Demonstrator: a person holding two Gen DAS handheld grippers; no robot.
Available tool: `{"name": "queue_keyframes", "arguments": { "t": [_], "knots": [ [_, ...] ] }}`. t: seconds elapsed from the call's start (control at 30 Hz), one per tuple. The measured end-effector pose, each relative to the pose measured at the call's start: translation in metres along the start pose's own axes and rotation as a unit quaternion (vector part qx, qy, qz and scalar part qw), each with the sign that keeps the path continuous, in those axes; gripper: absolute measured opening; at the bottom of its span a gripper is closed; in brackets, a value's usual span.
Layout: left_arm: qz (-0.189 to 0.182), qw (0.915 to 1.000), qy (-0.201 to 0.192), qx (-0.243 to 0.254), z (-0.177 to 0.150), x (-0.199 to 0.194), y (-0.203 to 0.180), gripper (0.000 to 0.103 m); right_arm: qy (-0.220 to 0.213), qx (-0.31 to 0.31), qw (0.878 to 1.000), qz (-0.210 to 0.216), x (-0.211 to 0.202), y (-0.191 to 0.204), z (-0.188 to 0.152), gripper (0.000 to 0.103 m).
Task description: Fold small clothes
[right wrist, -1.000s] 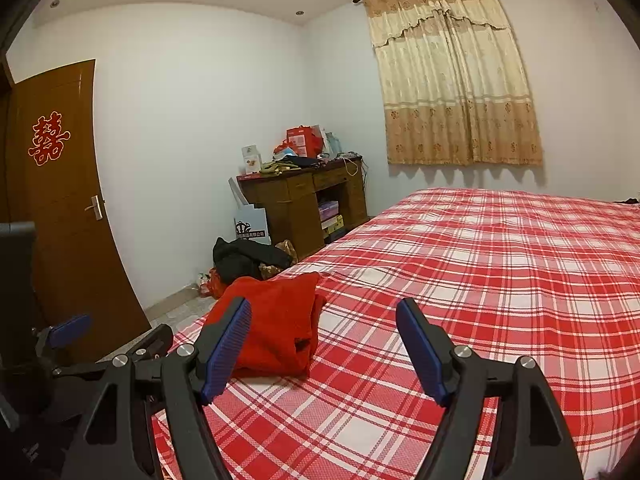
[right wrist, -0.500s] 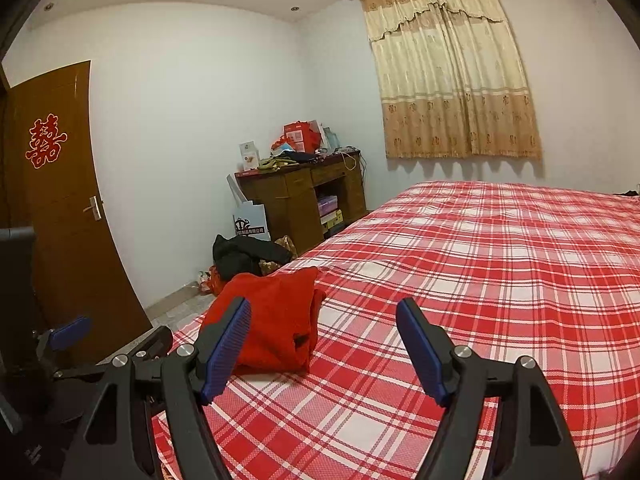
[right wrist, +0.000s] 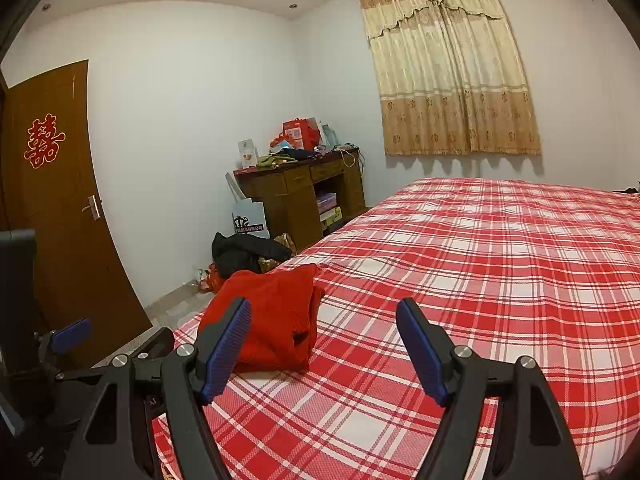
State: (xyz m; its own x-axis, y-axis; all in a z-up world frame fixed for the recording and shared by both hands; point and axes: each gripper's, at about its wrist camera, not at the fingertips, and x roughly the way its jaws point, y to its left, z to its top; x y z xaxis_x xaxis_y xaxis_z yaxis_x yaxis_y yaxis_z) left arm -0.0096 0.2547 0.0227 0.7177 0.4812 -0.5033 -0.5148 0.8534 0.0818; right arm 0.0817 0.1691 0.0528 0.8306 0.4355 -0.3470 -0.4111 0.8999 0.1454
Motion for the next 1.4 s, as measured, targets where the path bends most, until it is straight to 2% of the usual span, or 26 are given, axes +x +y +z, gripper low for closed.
{"name": "queue_keyframes", "arguments": {
  "t": [1.2, 1.4],
  "knots": [
    [0.012, 0.9997, 0.021, 0.008, -0.004, 0.013, -0.003, 0.103, 0.003, 0.019, 1.000, -0.019, 0.000, -0.010, -0.004, 0.076],
    [-0.029, 0.9987, 0.042, -0.009, -0.004, 0.021, -0.002, 0.103, 0.009, 0.026, 0.999, -0.019, 0.002, -0.013, -0.005, 0.076]
  ]
}}
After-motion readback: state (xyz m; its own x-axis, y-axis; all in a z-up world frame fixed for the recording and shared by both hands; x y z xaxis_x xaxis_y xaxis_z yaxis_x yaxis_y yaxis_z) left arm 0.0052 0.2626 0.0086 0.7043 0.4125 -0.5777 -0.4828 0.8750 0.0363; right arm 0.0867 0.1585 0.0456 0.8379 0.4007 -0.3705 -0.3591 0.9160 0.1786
